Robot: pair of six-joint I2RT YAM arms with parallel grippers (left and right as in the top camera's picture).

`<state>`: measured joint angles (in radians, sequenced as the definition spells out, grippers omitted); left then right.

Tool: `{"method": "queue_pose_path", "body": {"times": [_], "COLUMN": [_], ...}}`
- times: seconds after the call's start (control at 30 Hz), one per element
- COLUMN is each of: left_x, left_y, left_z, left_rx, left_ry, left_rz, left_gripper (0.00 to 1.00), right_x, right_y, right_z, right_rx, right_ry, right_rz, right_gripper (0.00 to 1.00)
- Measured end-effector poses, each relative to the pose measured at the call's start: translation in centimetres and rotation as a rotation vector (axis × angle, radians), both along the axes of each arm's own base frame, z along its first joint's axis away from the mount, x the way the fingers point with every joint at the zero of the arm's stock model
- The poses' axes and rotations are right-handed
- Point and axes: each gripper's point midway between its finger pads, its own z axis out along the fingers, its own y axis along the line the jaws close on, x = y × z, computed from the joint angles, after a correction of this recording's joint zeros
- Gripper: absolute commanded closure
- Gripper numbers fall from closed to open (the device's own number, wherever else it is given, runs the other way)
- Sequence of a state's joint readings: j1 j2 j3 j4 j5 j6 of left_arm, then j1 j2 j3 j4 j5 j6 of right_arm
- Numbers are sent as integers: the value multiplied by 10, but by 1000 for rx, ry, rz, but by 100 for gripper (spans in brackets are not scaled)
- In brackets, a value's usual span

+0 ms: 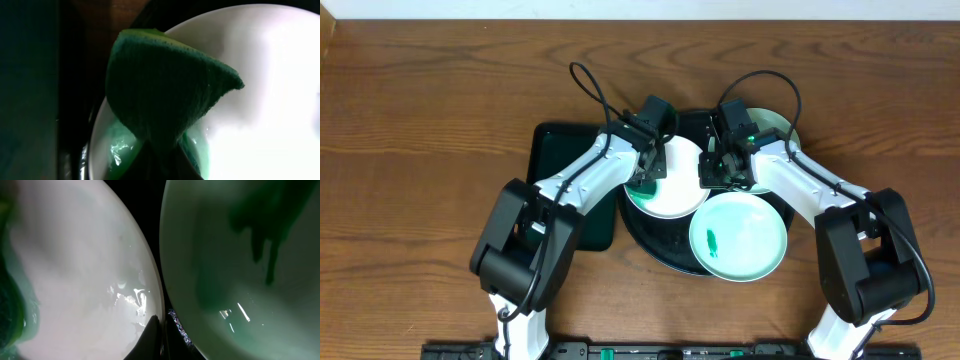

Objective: Clean dirty plates on tray and stack at the side
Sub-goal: 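Scrub the upper plate with the sponge while right gripper holds rim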

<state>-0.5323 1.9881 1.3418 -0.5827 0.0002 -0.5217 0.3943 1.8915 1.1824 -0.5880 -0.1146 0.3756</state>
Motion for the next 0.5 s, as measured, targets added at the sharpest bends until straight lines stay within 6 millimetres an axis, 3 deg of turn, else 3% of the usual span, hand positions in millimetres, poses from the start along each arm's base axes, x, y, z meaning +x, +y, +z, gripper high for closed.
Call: {"method": "queue_pose_path", "body": {"times": [0.5], "left_x": [-3], "left_y": [-6], "left_z": [-3], "left_rx": [-61], "left_ry": [47], "left_rz": [3], "left_gripper": [93], "right_x": [0], "right_y": [0], "right_z": [0], "right_rx": [0], "right_ry": [-2], "right_rz": [0], "right_gripper": [99]}}
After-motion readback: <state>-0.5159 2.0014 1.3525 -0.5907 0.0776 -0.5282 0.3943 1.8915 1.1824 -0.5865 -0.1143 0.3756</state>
